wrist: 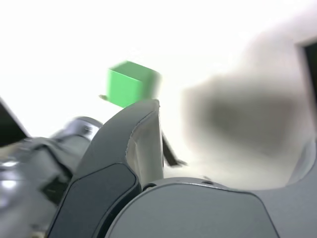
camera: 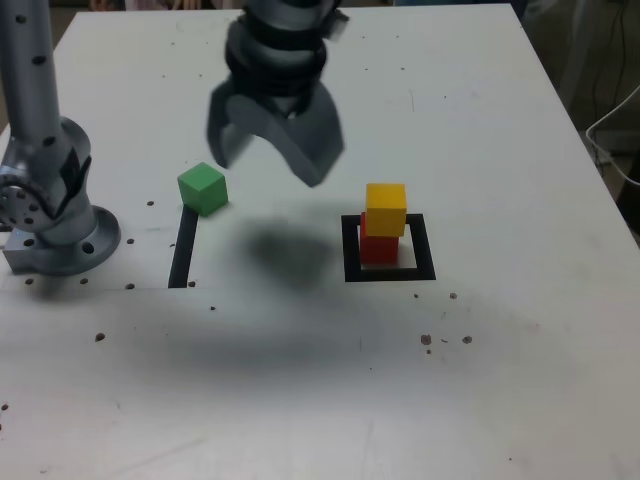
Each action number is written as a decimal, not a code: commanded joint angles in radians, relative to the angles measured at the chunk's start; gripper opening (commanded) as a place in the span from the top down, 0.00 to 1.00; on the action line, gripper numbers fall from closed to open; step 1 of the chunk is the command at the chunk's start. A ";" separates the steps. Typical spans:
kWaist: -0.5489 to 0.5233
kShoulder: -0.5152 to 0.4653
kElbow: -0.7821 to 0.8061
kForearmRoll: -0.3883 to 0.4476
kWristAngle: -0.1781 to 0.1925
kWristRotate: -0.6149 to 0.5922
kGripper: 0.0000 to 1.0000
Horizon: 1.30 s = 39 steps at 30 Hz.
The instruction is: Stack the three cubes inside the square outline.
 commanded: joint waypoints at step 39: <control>0.243 -0.066 0.483 -0.350 0.071 0.161 0.16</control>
